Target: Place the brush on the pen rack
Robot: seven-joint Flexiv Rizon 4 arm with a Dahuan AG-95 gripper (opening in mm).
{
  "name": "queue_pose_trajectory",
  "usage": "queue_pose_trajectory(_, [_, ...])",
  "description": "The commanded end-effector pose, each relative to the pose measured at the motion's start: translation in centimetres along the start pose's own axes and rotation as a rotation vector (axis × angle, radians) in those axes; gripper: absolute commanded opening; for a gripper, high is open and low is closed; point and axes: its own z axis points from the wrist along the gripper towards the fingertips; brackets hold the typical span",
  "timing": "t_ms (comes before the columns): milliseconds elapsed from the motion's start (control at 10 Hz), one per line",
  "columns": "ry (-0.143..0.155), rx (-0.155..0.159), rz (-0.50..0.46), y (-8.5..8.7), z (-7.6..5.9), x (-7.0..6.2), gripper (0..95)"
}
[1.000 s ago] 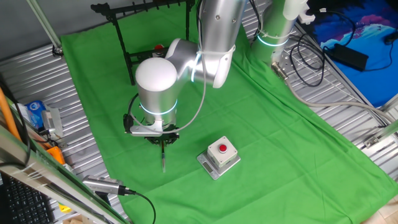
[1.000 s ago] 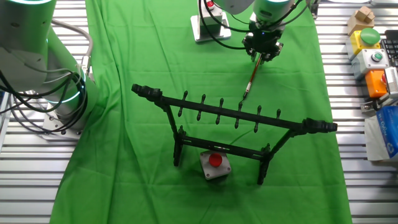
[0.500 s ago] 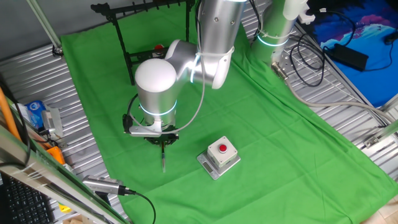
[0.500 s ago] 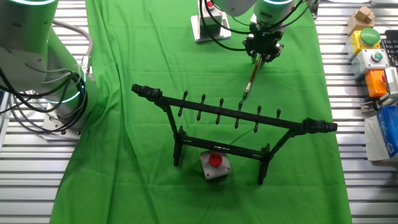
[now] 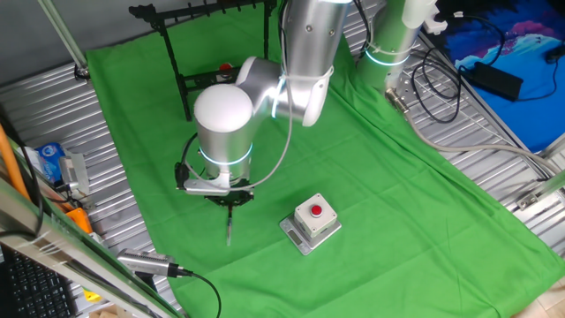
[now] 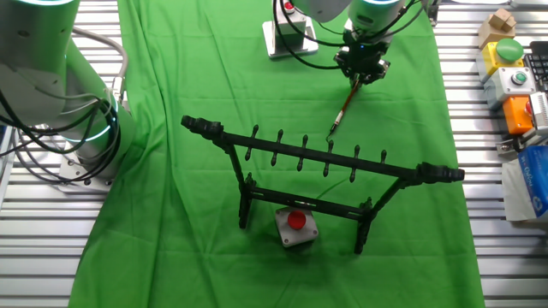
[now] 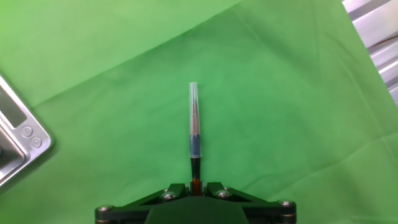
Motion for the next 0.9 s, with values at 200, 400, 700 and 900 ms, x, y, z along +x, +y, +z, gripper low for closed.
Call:
queue_pose_trajectory(200, [0.038, -0.048, 0.004, -0.3, -2.0, -0.5, 0.0])
queue_pose_trajectory(400, [0.065, -0.072, 0.012, -0.6, -3.3, -0.6, 0.0])
queue_pose_trajectory(700, [0.138, -0.09, -0.033, -1.8, -7.0, 0.5, 0.0])
queue_pose_trajectory(900, [0.155, -0.093, -0.06, -2.4, -8.8, 1.3, 0.0])
